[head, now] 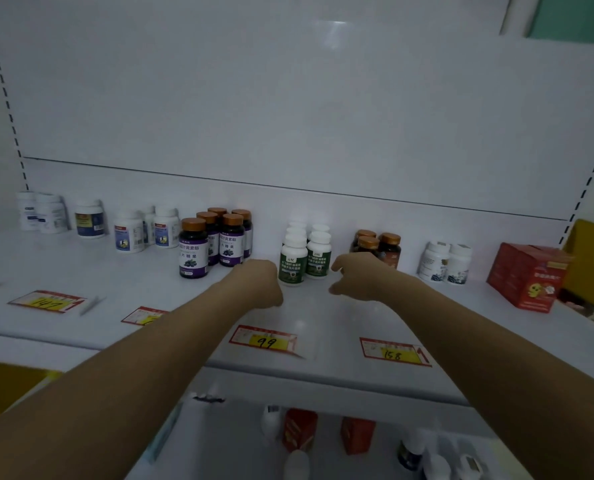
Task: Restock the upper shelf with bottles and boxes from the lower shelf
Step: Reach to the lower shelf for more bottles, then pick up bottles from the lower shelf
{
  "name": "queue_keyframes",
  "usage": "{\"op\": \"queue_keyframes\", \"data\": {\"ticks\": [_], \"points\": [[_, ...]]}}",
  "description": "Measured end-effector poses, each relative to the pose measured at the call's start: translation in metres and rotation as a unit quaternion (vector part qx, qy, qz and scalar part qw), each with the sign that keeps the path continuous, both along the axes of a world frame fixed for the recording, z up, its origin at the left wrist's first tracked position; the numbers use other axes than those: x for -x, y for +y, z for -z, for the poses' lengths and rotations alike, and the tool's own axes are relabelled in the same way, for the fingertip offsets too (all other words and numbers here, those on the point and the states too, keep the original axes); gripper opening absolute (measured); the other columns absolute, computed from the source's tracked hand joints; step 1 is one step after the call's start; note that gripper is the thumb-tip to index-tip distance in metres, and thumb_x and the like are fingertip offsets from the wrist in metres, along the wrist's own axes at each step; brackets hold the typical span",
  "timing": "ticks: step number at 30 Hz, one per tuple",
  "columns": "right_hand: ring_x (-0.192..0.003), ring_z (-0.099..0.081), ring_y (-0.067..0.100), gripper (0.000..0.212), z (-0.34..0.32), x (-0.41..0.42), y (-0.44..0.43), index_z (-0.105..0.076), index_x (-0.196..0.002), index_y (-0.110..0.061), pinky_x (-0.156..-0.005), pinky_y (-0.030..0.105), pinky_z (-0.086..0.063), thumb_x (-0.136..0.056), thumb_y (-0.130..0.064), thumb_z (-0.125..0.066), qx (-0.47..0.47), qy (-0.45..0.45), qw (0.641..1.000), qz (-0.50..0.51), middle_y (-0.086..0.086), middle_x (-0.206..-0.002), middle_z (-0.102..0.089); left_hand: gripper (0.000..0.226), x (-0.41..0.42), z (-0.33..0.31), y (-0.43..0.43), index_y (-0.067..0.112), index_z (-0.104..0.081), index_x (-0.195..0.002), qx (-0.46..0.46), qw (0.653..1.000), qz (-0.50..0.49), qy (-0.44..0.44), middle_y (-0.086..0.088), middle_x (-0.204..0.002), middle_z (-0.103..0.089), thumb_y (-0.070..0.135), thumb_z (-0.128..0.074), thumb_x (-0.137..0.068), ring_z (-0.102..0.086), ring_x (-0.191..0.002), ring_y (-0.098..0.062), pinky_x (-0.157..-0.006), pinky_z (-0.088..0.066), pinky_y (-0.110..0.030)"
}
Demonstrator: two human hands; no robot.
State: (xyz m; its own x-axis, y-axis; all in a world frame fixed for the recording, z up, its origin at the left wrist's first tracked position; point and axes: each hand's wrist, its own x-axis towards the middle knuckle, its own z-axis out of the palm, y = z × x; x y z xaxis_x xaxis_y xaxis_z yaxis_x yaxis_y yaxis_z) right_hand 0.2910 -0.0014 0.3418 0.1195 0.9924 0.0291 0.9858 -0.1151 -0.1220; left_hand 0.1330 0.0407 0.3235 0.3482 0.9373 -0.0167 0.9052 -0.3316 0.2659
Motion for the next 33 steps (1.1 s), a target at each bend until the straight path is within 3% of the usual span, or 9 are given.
{"op": "queue_keyframes", "data": {"ticks": [3,6,11,17,19,24,27,31,33], "points": [[-0.122,-0.052,0.026,0.050,-0.002,0.001,-0.015,-0.047,-0.136,-0.006,-0.100,0.032,-0.044,-0.092,-0.027,-0.058,-0.002,-0.003,1.000,-0.012,0.013,-0.135,-0.053,0.017,0.004,-0.002,-0.019,0.010,-0.050,-0.091,-0.023,1.000,-0.001,-0.011,0.002,-0.073,-0.041,0.024,-0.059,-0.089,-0.048,-0.082,-0.018,-0.055,-0.035,-0.021],[-0.122,-0.051,0.027,0.049,-0.006,0.007,-0.037,-0.048,-0.135,-0.006,-0.100,0.033,-0.044,-0.092,-0.027,-0.057,-0.012,-0.021,0.999,-0.021,0.013,-0.135,-0.053,0.017,0.010,0.000,-0.041,0.012,-0.048,-0.083,-0.037,0.999,0.001,-0.011,0.000,-0.075,-0.045,0.024,-0.058,-0.088,-0.049,-0.081,-0.020,-0.061,-0.038,-0.025],[-0.123,-0.049,0.027,0.050,-0.009,0.028,-0.088,-0.047,-0.136,-0.006,-0.102,0.033,-0.041,-0.094,-0.031,-0.054,-0.005,-0.061,0.998,-0.023,0.012,-0.136,-0.052,0.034,0.028,-0.002,-0.084,0.005,-0.057,-0.114,-0.035,0.999,0.009,0.013,-0.011,-0.114,-0.058,0.028,-0.059,-0.088,-0.053,-0.100,-0.026,-0.079,-0.040,-0.029],[-0.126,-0.047,0.027,0.052,-0.009,0.049,-0.171,-0.046,-0.138,-0.006,-0.101,0.032,-0.039,-0.093,-0.029,-0.057,-0.024,-0.037,0.999,0.014,0.012,-0.139,-0.050,0.022,0.051,-0.004,-0.151,0.008,-0.054,-0.094,-0.064,0.997,0.046,0.009,-0.009,-0.092,-0.052,0.028,-0.060,-0.088,-0.050,-0.085,-0.024,-0.070,-0.037,-0.029],[-0.125,-0.048,0.027,0.051,0.002,0.055,-0.203,-0.047,-0.137,-0.007,-0.099,0.030,-0.039,-0.092,-0.029,-0.058,-0.016,-0.028,0.999,0.034,0.011,-0.138,-0.051,0.026,0.058,0.006,-0.177,0.006,-0.058,-0.102,-0.069,0.995,0.071,-0.007,-0.011,-0.097,-0.056,0.026,-0.062,-0.086,-0.050,-0.086,-0.024,-0.070,-0.038,-0.029],[-0.128,-0.045,0.026,0.054,0.053,0.054,-0.278,-0.045,-0.138,-0.011,-0.102,0.030,-0.038,-0.090,-0.030,-0.061,0.038,0.012,0.995,0.097,0.010,-0.140,-0.048,0.046,0.064,0.047,-0.240,0.006,-0.051,-0.126,-0.016,0.993,0.107,-0.052,-0.012,-0.127,-0.054,0.028,-0.062,-0.087,-0.052,-0.114,-0.026,-0.085,-0.041,-0.029],[-0.127,-0.047,0.027,0.054,0.085,0.042,-0.317,-0.044,-0.138,-0.010,-0.100,0.030,-0.041,-0.090,-0.027,-0.060,0.064,0.032,0.989,0.127,0.011,-0.140,-0.048,0.043,0.059,0.072,-0.264,0.006,-0.053,-0.122,0.023,0.992,0.113,-0.045,-0.011,-0.116,-0.058,0.027,-0.063,-0.086,-0.055,-0.102,-0.025,-0.082,-0.044,-0.030],[-0.125,-0.047,0.028,0.051,0.121,0.012,-0.359,-0.046,-0.137,-0.007,-0.096,0.029,-0.041,-0.092,-0.026,-0.059,0.107,0.052,0.979,0.166,0.014,-0.139,-0.049,0.025,0.037,0.107,-0.283,0.006,-0.060,-0.100,0.085,0.987,0.129,-0.031,-0.010,-0.097,-0.064,0.022,-0.067,-0.081,-0.055,-0.081,-0.021,-0.061,-0.043,-0.025],[-0.128,-0.044,0.026,0.054,0.139,-0.009,-0.372,-0.043,-0.140,-0.008,-0.097,0.027,-0.039,-0.092,-0.025,-0.059,0.125,0.068,0.973,0.182,0.013,-0.142,-0.045,0.029,0.020,0.124,-0.290,0.006,-0.059,-0.105,0.102,0.986,0.132,-0.027,-0.005,-0.088,-0.059,0.023,-0.067,-0.083,-0.056,-0.082,-0.020,-0.062,-0.043,-0.025]]}}
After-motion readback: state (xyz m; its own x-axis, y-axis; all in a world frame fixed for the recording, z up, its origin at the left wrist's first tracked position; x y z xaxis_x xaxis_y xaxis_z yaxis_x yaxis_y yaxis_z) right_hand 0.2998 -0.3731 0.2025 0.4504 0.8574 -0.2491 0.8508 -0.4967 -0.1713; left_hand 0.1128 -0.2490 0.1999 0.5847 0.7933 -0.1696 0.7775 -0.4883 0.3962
